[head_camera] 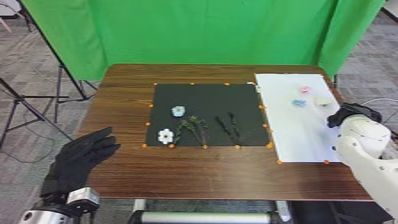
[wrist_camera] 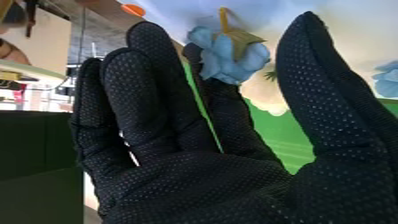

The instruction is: Arrange flowers

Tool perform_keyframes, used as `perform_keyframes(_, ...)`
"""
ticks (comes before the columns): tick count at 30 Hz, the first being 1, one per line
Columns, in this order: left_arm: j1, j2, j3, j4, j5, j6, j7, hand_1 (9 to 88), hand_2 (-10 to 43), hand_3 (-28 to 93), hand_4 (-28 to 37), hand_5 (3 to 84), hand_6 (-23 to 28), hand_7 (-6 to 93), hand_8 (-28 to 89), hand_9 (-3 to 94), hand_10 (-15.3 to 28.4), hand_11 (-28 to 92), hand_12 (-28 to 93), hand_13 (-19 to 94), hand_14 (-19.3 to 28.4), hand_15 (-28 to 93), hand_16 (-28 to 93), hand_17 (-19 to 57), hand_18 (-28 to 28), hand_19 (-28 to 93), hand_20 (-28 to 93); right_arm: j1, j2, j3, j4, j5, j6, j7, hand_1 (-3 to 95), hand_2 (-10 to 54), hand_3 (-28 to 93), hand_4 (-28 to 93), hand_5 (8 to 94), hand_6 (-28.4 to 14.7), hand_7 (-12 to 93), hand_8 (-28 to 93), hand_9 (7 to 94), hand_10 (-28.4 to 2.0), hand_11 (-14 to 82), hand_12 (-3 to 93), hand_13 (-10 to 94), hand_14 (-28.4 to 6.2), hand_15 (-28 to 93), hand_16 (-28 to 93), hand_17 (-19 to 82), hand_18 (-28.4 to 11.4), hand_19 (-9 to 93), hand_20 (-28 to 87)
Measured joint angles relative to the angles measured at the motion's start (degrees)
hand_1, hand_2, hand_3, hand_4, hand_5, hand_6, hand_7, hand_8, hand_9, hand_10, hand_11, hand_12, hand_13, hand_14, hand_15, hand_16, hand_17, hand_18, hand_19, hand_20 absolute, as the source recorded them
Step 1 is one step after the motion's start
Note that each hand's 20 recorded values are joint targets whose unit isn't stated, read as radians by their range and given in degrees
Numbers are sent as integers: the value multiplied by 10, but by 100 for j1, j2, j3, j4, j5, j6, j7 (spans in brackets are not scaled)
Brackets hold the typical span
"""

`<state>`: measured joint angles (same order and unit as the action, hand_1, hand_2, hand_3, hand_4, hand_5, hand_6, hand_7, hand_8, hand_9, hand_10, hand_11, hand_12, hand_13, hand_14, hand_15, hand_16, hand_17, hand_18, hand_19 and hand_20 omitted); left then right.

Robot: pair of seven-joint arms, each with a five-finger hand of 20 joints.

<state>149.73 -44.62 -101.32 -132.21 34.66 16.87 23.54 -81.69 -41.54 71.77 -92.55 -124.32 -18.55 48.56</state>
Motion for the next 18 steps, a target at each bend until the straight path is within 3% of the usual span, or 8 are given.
perform_keyframes(6, 0, 2, 2, 0, -2, 0, 1, 263, 67, 821, -147, 447, 138, 133, -84, 386, 222, 351, 89, 287, 284, 573, -121, -94, 220, 579, 150, -45, 0, 8, -15, -60, 142, -9, 403, -38, 796, -282, 662, -28, 204, -81, 699, -158, 407, 211, 569, -160, 758, 220, 200, -284, 760, 330)
perform_keyframes(13, 1, 71, 16, 3, -39, 10, 38, 263, 68, 820, -148, 448, 138, 134, -84, 386, 221, 351, 90, 287, 284, 574, -121, -93, 219, 579, 150, -75, 7, -74, -7, -257, 380, -69, 507, -62, 729, -282, 748, -12, 247, -11, 796, -97, 306, 326, 624, -125, 733, 238, 211, -274, 782, 299)
perform_keyframes(18, 4, 100, 17, 3, -51, 13, 59, 263, 68, 821, -148, 448, 138, 133, -83, 386, 221, 351, 90, 287, 284, 575, -121, -93, 219, 579, 150, -78, 6, -139, 12, -382, 470, -114, 532, -63, 728, -283, 788, -3, 245, 5, 834, -90, 302, 337, 656, -104, 715, 264, 222, -260, 798, 303)
